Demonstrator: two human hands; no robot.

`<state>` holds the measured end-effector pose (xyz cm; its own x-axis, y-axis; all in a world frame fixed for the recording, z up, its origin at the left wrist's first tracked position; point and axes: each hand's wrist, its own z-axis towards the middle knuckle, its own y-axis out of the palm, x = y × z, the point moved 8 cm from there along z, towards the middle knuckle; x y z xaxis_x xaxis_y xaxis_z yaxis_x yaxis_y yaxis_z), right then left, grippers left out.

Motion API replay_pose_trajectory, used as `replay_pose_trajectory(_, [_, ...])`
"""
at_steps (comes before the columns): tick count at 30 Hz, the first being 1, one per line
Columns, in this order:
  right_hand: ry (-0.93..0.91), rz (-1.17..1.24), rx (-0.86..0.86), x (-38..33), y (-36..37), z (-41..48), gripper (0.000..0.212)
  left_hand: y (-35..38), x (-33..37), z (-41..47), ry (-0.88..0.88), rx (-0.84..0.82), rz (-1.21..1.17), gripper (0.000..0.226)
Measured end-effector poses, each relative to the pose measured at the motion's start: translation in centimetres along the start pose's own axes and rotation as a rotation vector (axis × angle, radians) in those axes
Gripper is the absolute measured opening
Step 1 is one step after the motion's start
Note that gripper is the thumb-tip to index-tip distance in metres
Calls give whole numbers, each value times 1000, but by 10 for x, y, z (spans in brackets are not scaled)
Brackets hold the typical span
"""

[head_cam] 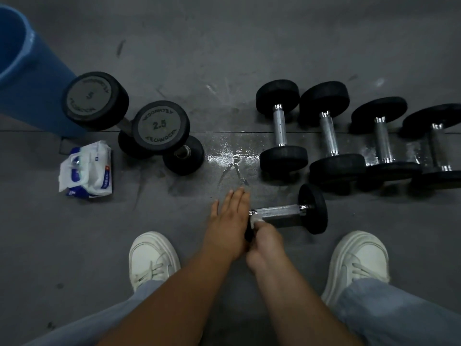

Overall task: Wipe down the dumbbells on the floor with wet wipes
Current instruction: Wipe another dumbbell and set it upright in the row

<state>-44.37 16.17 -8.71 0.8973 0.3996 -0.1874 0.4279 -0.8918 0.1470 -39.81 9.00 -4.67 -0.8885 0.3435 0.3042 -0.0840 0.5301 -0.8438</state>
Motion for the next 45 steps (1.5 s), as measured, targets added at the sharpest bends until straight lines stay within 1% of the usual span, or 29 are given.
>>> replay_pose_trajectory(2, [-8, -103, 6, -7, 0, 2, 25, 0, 1, -1, 1, -4, -14, 91])
replay_pose_trajectory(3, [-74, -206, 24, -12, -2, 3, 25, -1, 0, 0, 1, 1, -8, 93])
replay_pose_trajectory(4, [-191, -333, 54, -19, -5, 2, 22, -2, -1, 1, 4, 8, 0, 94])
replay_pose_trajectory(6, [-574, -558, 59, -39, -8, -14, 10, -2, -1, 1, 10, 13, -12, 88])
replay_pose_trajectory(7, [-792, -722, 74, -52, -4, -26, 12, -3, -1, 0, 9, 22, -30, 82])
replay_pose_trajectory(8, [-985, -945, 140, -66, 5, -36, 17, -3, -1, -1, 11, 27, -42, 79])
replay_pose_trajectory(9, [-1142, -1163, 199, -74, 14, -39, 22, -3, 0, -1, 15, 18, -45, 79])
replay_pose_trajectory(10, [-1254, -1367, 224, -77, 22, -34, 26, -3, 0, 0, 16, 4, -44, 83])
replay_pose_trajectory(11, [-1305, -1517, 205, -74, 24, -27, 31, -3, -1, 1, 17, -4, -40, 86])
replay_pose_trajectory(12, [-1312, -1607, 181, -69, 21, -23, 35, -3, -1, 1, 16, -3, -34, 87])
replay_pose_trajectory(14, [-1352, -1690, 144, -56, 7, -24, 42, -3, -2, 2, 15, 1, -28, 86])
replay_pose_trajectory(17, [-1352, -1918, 104, -49, 6, -21, 51, -1, -1, 2, 10, -1, -32, 87])
replay_pose_trajectory(19, [-1275, -1980, 75, -59, 20, -5, 53, -2, -2, 3, 12, 4, -23, 88])
replay_pose_trajectory(20, [-1215, -2007, 88, -60, 21, -2, 55, -1, -2, 3, 14, -4, -19, 90])
replay_pose_trajectory(23, [-1223, -2041, 132, -45, 3, -14, 64, -1, -2, 2, 11, -30, -6, 94])
replay_pose_trajectory(24, [-1239, -2062, 106, -41, -1, -19, 65, -2, -2, 3, 11, -35, -9, 95])
replay_pose_trajectory(27, [-1347, -2131, 101, -54, 18, -12, 63, -3, -3, 6, 17, -30, 0, 97])
replay_pose_trajectory(29, [-1239, -2155, 130, -58, 26, -5, 63, -3, -3, 5, 19, -34, 19, 98])
replay_pose_trajectory(31, [-1234, -2114, 155, -50, 15, -18, 66, -2, -2, 3, 19, -39, 9, 97])
replay_pose_trajectory(33, [-1201, -2126, 94, -37, -2, -24, 69, -2, -2, 4, 13, -36, -3, 95])
replay_pose_trajectory(34, [-1200, -2155, 82, -38, -3, -23, 67, -2, -2, 5, 9, -40, -5, 95])
replay_pose_trajectory(36, [-1269, -2162, 113, -56, 18, -17, 60, -3, -3, 7, 8, -49, 11, 99])
replay_pose_trajectory(38, [-1241, -2165, 103, -64, 36, -7, 51, -4, -2, 6, 4, -59, 23, 101])
replay_pose_trajectory(39, [-1271, -2134, 98, -65, 37, -10, 43, -4, -2, 6, 5, -65, 19, 101])
replay_pose_trajectory(41, [-1350, -1931, 82, -65, 19, -28, 23, -4, -2, 7, 1, -64, 7, 103])
replay_pose_trajectory(42, [-1349, -1785, 70, -62, 4, -38, 19, -4, -3, 9, -4, -57, 2, 106])
replay_pose_trajectory(43, [-1253, -1613, 58, -56, -12, -40, 20, -4, -4, 10, -6, -57, 1, 108])
replay_pose_trajectory(44, [-1091, -1376, 73, -49, -25, -35, 21, -4, -4, 10, -4, -58, 2, 108])
replay_pose_trajectory(45, [-854, -1050, 63, -40, -32, -25, 20, -4, -4, 10, -2, -52, 4, 107])
